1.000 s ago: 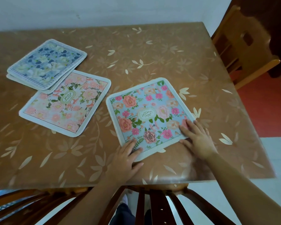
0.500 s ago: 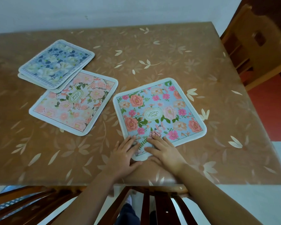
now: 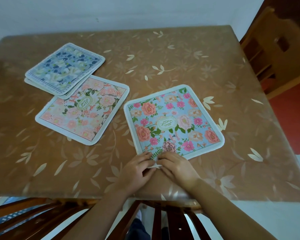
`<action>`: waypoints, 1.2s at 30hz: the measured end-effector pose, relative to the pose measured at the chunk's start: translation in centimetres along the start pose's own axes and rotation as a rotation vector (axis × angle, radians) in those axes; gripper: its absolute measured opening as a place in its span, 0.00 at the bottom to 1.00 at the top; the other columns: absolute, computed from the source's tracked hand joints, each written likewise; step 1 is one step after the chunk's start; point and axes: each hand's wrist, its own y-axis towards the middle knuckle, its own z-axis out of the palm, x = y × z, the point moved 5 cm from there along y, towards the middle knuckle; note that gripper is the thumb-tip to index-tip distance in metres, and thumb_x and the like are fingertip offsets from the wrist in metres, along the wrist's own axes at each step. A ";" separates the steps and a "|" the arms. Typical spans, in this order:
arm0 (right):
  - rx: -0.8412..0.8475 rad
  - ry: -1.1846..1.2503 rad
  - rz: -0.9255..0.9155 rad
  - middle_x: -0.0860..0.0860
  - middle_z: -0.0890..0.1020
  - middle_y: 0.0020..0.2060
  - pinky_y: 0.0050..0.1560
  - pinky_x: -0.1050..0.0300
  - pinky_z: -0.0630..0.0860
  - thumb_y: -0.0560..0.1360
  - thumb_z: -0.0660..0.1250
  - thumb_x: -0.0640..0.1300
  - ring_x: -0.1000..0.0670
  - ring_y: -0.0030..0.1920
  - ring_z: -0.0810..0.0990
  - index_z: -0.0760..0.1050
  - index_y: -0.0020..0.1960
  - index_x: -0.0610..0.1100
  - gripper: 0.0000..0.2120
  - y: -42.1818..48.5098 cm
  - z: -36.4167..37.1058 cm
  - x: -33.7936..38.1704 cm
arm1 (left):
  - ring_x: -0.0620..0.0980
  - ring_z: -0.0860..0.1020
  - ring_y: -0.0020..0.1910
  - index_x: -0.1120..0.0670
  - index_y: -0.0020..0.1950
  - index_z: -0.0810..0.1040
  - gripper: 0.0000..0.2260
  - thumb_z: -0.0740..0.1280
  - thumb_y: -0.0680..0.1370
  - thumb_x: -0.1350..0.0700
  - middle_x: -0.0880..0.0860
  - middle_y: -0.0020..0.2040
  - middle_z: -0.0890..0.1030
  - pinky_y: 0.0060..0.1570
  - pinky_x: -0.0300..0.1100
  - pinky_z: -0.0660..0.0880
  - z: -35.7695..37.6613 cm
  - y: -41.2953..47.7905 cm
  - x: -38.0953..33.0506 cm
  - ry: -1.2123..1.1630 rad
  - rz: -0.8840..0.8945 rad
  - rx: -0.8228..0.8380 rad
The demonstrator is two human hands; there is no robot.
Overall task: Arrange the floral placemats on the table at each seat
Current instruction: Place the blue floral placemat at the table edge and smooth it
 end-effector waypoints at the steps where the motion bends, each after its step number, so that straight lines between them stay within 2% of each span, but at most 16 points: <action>1: 0.002 -0.001 -0.005 0.41 0.83 0.45 0.48 0.48 0.79 0.71 0.69 0.35 0.43 0.48 0.81 0.79 0.45 0.36 0.03 -0.3 -0.4 0.0 | 0.55 0.75 0.60 0.59 0.49 0.82 0.11 0.74 0.68 0.60 0.58 0.56 0.80 0.59 0.53 0.70 0.0 0.0 -0.1 0.041 0.043 0.019; 3: 0.001 -0.020 -0.027 0.41 0.83 0.43 0.47 0.49 0.79 0.71 0.68 0.36 0.43 0.47 0.81 0.80 0.43 0.37 0.03 -1.4 -1.6 -0.3 | 0.56 0.75 0.59 0.58 0.49 0.82 0.13 0.75 0.67 0.56 0.58 0.56 0.80 0.58 0.53 0.70 0.2 0.1 -0.3 0.142 0.132 0.076; 7: 0.050 -0.060 0.025 0.42 0.83 0.45 0.46 0.49 0.80 0.77 0.56 0.46 0.44 0.49 0.81 0.80 0.44 0.38 0.16 -5.1 -4.5 -2.4 | 0.59 0.76 0.56 0.58 0.50 0.80 0.15 0.75 0.66 0.54 0.60 0.55 0.78 0.56 0.55 0.74 1.1 0.8 -0.9 0.301 0.252 0.186; 8: 0.069 -0.076 0.055 0.42 0.82 0.46 0.46 0.48 0.80 0.77 0.57 0.45 0.43 0.50 0.81 0.80 0.45 0.38 0.15 -6.0 -5.3 -3.1 | 0.59 0.76 0.55 0.58 0.49 0.80 0.14 0.75 0.66 0.55 0.60 0.54 0.78 0.55 0.54 0.74 1.3 1.0 -1.2 0.333 0.292 0.191; 10: 0.083 -0.129 0.126 0.40 0.82 0.48 0.44 0.46 0.81 0.72 0.67 0.37 0.42 0.51 0.81 0.80 0.46 0.38 0.05 -7.8 -6.8 -4.4 | 0.59 0.77 0.54 0.58 0.49 0.80 0.13 0.74 0.67 0.57 0.60 0.53 0.79 0.54 0.55 0.74 1.9 1.7 -1.9 0.354 0.346 0.196; 12: 0.084 -0.167 0.202 0.40 0.81 0.49 0.41 0.45 0.81 0.66 0.73 0.34 0.41 0.50 0.81 0.80 0.47 0.38 0.10 -9.2 -8.4 -5.8 | 0.59 0.77 0.53 0.59 0.49 0.80 0.13 0.75 0.66 0.59 0.60 0.53 0.79 0.54 0.56 0.74 2.3 2.7 -2.4 0.344 0.360 0.185; 15: 0.033 -0.213 0.291 0.39 0.82 0.49 0.40 0.42 0.81 0.65 0.75 0.34 0.39 0.48 0.81 0.80 0.45 0.38 0.10 -10.5 -10.3 -7.1 | 0.59 0.78 0.50 0.60 0.47 0.81 0.13 0.76 0.64 0.60 0.60 0.49 0.80 0.54 0.58 0.73 2.8 4.1 -2.9 0.315 0.363 0.169; 18: -0.057 -0.212 0.329 0.39 0.82 0.47 0.43 0.41 0.80 0.62 0.76 0.32 0.39 0.46 0.81 0.80 0.45 0.37 0.12 -10.4 -9.8 -6.7 | 0.59 0.79 0.48 0.60 0.44 0.81 0.11 0.76 0.64 0.60 0.61 0.46 0.81 0.52 0.59 0.75 3.0 4.5 -2.9 0.285 0.391 0.170; 20: -0.085 -0.150 0.317 0.41 0.82 0.48 0.48 0.44 0.79 0.63 0.75 0.34 0.42 0.48 0.81 0.80 0.47 0.38 0.13 -9.3 -8.0 -5.3 | 0.59 0.79 0.46 0.61 0.43 0.81 0.06 0.72 0.69 0.59 0.60 0.44 0.81 0.51 0.58 0.75 3.0 4.4 -2.9 0.278 0.442 0.172; 22: -0.073 -0.132 0.264 0.42 0.82 0.47 0.50 0.46 0.78 0.62 0.76 0.37 0.43 0.49 0.80 0.79 0.48 0.38 0.16 -7.8 -5.8 -3.9 | 0.57 0.79 0.45 0.60 0.42 0.81 0.07 0.67 0.73 0.57 0.59 0.43 0.81 0.52 0.56 0.75 2.9 4.4 -2.9 0.263 0.473 0.174; 26: -0.055 -0.158 0.290 0.39 0.80 0.49 0.51 0.43 0.77 0.62 0.75 0.39 0.39 0.52 0.78 0.77 0.49 0.38 0.16 -5.3 -3.6 -3.2 | 0.54 0.79 0.43 0.60 0.41 0.81 0.02 0.72 0.70 0.62 0.56 0.43 0.82 0.48 0.47 0.76 2.6 4.5 -3.2 0.186 0.467 0.170; 30: -0.078 -0.137 0.317 0.39 0.81 0.46 0.48 0.44 0.77 0.63 0.75 0.35 0.39 0.49 0.79 0.80 0.45 0.37 0.11 -4.5 -4.0 -3.4 | 0.53 0.80 0.40 0.62 0.41 0.81 0.07 0.75 0.65 0.67 0.57 0.41 0.82 0.44 0.45 0.76 2.3 4.6 -3.2 0.147 0.411 0.171; 33: -0.093 -0.080 0.292 0.38 0.81 0.45 0.45 0.46 0.78 0.65 0.73 0.33 0.38 0.46 0.80 0.80 0.43 0.36 0.07 -4.5 -4.6 -3.2 | 0.54 0.80 0.38 0.63 0.40 0.80 0.09 0.72 0.63 0.72 0.58 0.39 0.81 0.41 0.45 0.78 1.9 4.7 -3.3 0.101 0.316 0.169; 36: -0.086 -0.060 0.243 0.38 0.81 0.44 0.44 0.48 0.79 0.65 0.73 0.32 0.39 0.45 0.81 0.81 0.43 0.36 0.07 -4.6 -4.9 -2.7 | 0.55 0.78 0.37 0.63 0.38 0.78 0.07 0.71 0.63 0.72 0.58 0.37 0.79 0.38 0.44 0.77 1.3 4.6 -3.7 0.073 0.288 0.153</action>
